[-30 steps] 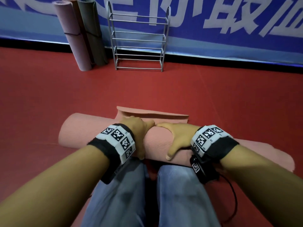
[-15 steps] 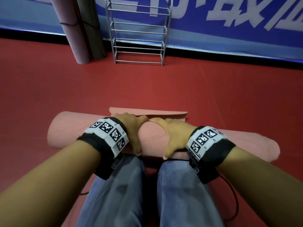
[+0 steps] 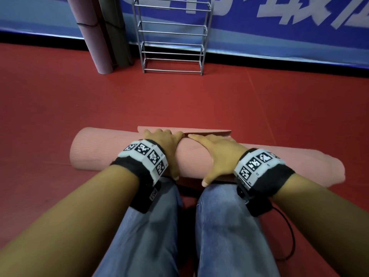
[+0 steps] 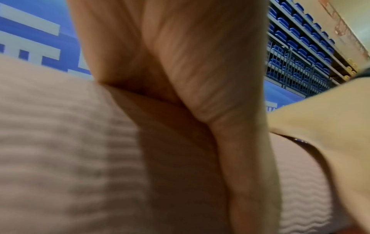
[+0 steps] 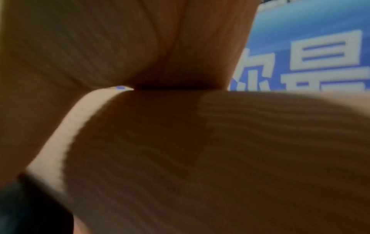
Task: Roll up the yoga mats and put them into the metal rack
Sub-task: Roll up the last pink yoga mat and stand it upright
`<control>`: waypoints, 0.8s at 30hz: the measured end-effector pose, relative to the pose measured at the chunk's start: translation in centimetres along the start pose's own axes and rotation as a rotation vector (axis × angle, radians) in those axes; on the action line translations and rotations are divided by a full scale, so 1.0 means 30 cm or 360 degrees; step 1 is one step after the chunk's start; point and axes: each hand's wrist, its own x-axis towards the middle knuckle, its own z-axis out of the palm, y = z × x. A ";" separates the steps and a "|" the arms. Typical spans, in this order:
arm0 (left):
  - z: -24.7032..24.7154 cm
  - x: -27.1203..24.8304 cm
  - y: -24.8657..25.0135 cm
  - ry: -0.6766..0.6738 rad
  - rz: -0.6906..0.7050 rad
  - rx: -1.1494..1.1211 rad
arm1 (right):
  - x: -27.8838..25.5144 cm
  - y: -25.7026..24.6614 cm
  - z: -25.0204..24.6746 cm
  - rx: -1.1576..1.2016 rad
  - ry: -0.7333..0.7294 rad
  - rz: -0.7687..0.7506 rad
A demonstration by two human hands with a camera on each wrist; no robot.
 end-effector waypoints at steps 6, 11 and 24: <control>-0.012 0.012 -0.001 -0.0001 0.0063 -0.0079 | -0.016 0.005 0.007 -0.0112 0.0067 0.0024; -0.041 0.000 -0.014 -0.0021 0.0155 -0.0129 | -0.054 0.009 -0.059 -0.0073 0.0037 -0.0076; -0.061 -0.043 0.020 -0.0097 0.0250 -0.0064 | -0.067 0.013 -0.077 0.0075 -0.0128 -0.0037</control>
